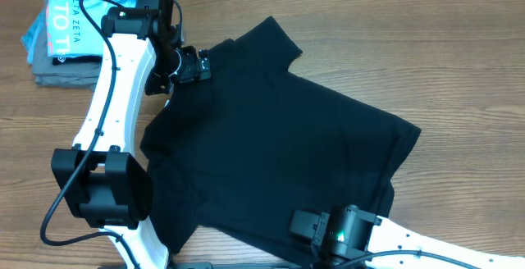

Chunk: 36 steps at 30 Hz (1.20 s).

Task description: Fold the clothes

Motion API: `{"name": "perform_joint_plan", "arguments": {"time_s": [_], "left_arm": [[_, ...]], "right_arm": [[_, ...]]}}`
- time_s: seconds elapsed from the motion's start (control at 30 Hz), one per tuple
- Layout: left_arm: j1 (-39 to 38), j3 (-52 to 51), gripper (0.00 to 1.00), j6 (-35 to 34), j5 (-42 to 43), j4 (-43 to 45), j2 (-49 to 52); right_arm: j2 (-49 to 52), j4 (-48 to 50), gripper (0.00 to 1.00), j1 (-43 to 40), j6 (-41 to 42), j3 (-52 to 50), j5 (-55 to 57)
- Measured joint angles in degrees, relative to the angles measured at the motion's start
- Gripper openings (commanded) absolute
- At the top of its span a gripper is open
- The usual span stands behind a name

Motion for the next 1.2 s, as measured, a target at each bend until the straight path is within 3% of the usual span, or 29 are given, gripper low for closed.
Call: {"name": "perform_joint_plan", "arguments": {"time_s": [0.07, 0.17, 0.23, 0.43, 0.47, 0.73, 1.2], "left_arm": [[0.0, 0.0, 1.0, -0.02, 0.0, 0.2, 0.0], [0.0, 0.0, 0.89, 0.2, 0.13, 0.68, 0.0], [0.0, 0.0, 0.73, 1.29, 0.98, 1.14, 0.0], [-0.74, -0.57, 0.08, 4.46, 3.5, 3.02, 0.07], [-1.01, -0.76, 0.04, 4.74, 3.69, 3.41, 0.13], [-3.04, -1.11, 0.04, 6.27, 4.68, 4.44, 7.06], [-3.04, -1.75, 0.04, 7.52, 4.98, 10.64, 18.78]], "right_arm": [[0.02, 2.08, 0.97, -2.29, -0.96, 0.33, 1.14], [0.0, 4.92, 1.0, -7.54, -4.72, 1.77, 3.48], [0.0, 6.95, 1.0, -11.63, -7.96, 2.47, 4.81], [0.0, 12.37, 1.0, -26.82, -20.63, 2.73, 6.16], [0.0, 12.66, 1.0, -28.55, -22.29, 2.73, 6.19], [0.0, 13.35, 0.99, -34.42, -30.93, 2.73, 6.19], [0.0, 15.02, 0.98, -34.42, -33.33, 2.73, 6.21]]}}
